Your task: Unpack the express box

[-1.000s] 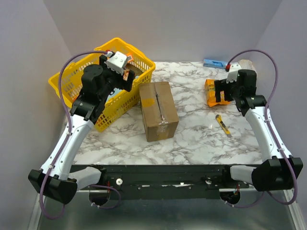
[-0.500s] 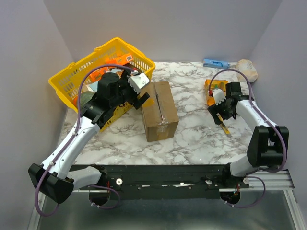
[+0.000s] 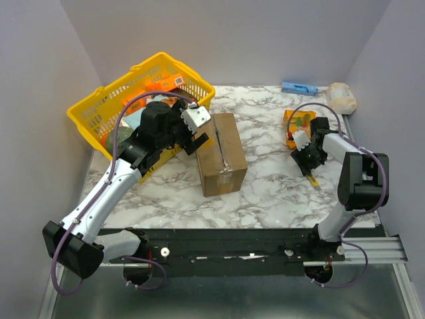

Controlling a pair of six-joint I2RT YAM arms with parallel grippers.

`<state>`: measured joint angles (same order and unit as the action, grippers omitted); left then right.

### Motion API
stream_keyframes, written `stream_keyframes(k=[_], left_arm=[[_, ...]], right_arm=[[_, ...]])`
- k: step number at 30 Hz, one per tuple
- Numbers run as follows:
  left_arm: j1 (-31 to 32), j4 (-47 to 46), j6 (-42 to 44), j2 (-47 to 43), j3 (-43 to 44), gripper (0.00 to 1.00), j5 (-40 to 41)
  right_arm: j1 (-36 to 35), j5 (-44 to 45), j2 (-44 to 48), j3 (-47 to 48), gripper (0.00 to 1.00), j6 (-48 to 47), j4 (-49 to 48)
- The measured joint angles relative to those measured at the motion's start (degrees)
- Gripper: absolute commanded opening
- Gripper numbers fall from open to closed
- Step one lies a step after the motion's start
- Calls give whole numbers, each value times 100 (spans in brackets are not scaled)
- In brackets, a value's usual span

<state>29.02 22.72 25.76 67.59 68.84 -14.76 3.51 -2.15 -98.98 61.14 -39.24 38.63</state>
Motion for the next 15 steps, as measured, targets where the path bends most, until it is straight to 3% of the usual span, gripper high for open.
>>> stream_keyframes(k=[3,4,6,7,8,15], left_arm=[[0,15,39,2,0,99,0],[0,15,46,2,0,99,0],[7,15,66,15,2,99,0],[11,13,76,26,4,99,-2],[33,15,105,50,9,99,-2],[374,37,323,382,273,99,-4]], right_arm=[[0,-2,-24,-2,49,-26,-2],[0,-2,-26,-2,35,-26,-4],[0,-4,-37,-11,21,-44,-22],[0,-4,-59,-13,7,-2,-33],[0,-2,-68,-4,3,17,-35],[26,-542,-177,588,1,407,595]])
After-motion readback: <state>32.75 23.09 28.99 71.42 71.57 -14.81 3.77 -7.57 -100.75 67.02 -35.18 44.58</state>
